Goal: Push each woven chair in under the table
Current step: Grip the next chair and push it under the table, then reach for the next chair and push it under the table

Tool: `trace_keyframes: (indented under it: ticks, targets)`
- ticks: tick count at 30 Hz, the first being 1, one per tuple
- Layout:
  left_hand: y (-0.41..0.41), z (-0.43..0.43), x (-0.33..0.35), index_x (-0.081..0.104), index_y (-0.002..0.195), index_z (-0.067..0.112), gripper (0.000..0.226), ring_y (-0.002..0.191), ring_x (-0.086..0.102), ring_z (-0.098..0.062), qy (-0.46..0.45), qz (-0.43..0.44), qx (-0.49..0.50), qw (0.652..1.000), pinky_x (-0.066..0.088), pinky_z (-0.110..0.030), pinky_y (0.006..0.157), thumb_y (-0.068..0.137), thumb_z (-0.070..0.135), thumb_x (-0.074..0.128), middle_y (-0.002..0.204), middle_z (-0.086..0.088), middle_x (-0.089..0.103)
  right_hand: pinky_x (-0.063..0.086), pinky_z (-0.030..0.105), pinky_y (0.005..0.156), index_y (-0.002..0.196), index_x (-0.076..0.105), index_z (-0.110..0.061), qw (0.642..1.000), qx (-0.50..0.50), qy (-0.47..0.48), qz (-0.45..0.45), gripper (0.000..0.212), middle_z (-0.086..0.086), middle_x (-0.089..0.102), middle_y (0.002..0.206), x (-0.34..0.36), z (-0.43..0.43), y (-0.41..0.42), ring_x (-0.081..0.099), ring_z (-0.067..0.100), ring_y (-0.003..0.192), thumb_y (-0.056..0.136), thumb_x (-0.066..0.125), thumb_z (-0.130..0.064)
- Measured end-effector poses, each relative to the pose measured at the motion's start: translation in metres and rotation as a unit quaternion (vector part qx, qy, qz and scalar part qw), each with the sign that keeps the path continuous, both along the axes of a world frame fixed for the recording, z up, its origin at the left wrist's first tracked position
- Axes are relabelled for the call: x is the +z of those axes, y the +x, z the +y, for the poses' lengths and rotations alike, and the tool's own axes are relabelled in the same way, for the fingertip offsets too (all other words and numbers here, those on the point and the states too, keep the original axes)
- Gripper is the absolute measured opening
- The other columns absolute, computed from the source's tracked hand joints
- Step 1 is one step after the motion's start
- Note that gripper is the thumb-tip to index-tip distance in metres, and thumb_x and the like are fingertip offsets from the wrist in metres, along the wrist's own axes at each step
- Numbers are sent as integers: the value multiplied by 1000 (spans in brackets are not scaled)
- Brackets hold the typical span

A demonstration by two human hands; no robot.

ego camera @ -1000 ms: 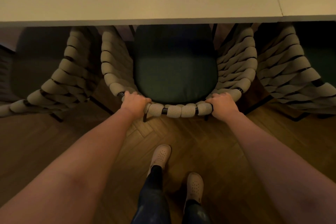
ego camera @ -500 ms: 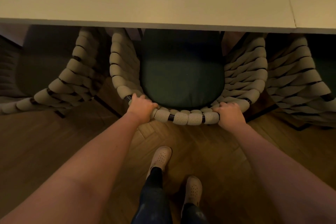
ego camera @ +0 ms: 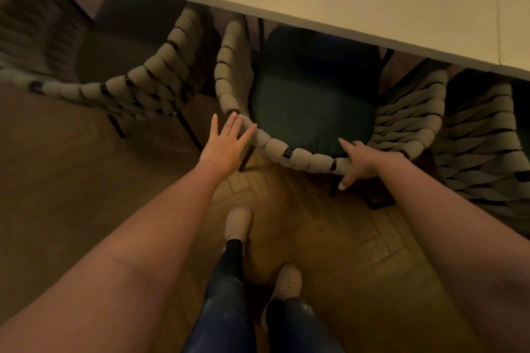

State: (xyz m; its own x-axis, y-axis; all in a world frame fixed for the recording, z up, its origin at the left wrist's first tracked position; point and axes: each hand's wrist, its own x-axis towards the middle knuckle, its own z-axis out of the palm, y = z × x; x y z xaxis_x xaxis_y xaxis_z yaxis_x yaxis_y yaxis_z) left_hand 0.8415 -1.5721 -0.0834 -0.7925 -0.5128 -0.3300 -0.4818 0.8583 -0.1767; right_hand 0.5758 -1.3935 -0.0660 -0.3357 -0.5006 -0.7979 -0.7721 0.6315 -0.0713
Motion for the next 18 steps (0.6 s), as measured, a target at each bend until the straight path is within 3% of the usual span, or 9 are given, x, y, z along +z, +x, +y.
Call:
trace_keyframes:
  ticks: [2, 6, 10, 18]
  targets:
    - [40, 2, 5, -9, 153, 26, 84, 148, -10, -30, -8, -16, 20, 1000, -2, -60, 117, 95, 26, 52, 161, -14, -5, 21, 50, 116, 154, -6, -31, 998, -2, -57, -14, 124, 6, 1, 163, 9, -20, 25, 12, 33, 147, 69, 81, -51]
    - [117, 3, 18, -7, 154, 23, 76, 148, -12, -30, 10, -61, 102, 993, -3, -59, 117, 98, 27, 44, 161, -15, -9, 13, 45, 118, 154, 2, -33, 969, 109, -223, 14, 104, 3, 7, 163, 21, -61, 111, 13, 27, 148, 79, 71, -55]
    - [190, -24, 35, -2, 155, 22, 80, 148, -11, -29, 13, -53, 178, 983, -2, -59, 116, 95, 35, 49, 161, -13, -8, 11, 44, 120, 155, 8, -29, 936, 245, -252, 10, 94, 6, 9, 162, 33, -126, 202, 11, 25, 149, 85, 67, -48]
    - [345, -152, 70, -2, 155, 24, 82, 148, -12, -28, 18, -26, 294, 955, -3, -59, 115, 93, 36, 50, 162, -7, -8, 9, 44, 120, 155, 11, -26, 897, 318, -302, 43, 90, 9, 9, 162, 69, -322, 368, 9, 27, 149, 87, 65, -47]
